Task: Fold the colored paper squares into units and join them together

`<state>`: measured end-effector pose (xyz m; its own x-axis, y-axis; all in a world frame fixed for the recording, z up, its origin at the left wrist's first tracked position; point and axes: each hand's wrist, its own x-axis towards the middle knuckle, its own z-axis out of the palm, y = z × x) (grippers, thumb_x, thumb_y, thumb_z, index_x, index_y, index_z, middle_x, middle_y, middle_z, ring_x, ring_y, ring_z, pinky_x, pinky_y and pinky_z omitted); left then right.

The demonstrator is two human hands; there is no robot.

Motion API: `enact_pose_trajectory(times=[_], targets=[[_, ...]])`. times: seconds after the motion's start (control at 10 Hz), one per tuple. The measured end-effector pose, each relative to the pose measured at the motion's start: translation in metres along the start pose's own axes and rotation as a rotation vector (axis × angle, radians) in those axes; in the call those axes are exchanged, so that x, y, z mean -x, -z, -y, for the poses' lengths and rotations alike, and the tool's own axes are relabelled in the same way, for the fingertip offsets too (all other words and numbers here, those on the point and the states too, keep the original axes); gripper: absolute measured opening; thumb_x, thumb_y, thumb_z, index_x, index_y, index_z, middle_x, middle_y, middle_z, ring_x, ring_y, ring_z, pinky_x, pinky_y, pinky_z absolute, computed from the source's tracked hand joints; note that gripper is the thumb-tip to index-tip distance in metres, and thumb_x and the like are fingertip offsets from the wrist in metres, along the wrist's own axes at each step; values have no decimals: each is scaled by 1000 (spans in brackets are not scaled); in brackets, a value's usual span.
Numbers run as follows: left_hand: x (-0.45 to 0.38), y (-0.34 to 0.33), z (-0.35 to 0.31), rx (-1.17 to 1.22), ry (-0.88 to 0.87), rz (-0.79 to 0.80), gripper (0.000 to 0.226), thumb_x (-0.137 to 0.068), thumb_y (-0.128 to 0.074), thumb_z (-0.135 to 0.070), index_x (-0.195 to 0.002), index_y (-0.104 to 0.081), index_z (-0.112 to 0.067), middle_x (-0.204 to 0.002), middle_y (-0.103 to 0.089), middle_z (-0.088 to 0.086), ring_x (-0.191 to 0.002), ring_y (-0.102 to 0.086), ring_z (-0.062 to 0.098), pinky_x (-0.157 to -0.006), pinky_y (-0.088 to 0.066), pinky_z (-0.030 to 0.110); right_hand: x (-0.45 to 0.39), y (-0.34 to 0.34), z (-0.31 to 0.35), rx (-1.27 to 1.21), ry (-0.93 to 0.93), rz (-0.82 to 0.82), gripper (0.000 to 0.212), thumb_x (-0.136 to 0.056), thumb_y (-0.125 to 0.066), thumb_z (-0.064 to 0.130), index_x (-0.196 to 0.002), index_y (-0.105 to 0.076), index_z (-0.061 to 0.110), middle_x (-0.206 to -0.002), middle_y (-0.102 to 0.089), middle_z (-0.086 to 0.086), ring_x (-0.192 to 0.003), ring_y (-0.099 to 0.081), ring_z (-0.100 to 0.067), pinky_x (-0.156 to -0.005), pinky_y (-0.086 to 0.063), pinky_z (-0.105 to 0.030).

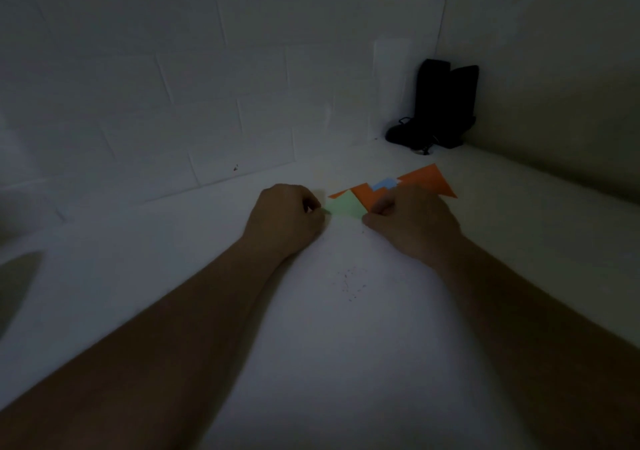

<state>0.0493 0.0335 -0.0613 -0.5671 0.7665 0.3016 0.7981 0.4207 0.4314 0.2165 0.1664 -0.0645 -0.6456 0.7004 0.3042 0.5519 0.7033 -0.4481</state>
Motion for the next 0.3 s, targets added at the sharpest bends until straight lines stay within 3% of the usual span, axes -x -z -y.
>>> enact_pose_trajectory(times=[0.2, 0.3], targets=[[4, 0, 2, 4, 53, -70, 32, -92, -68, -40, -116, -74, -20, -106, -72, 3, -103, -65, 23, -90, -51, 31, 4, -2, 0, -22, 8, -39, 13, -88, -70, 38, -92, -77, 28, -91, -73, 7, -81, -65, -14, -73, -55, -33], [6, 5, 3, 49, 108, 15, 42, -90, -70, -41, -127, -68, -20, -116, -69, 5, -111, -61, 24, -94, -47, 30, 12, 3, 1, -223, -53, -61, 7, -89, -70, 27, -91, -76, 28, -91, -73, 6, -80, -65, -13, -69, -50, -26]])
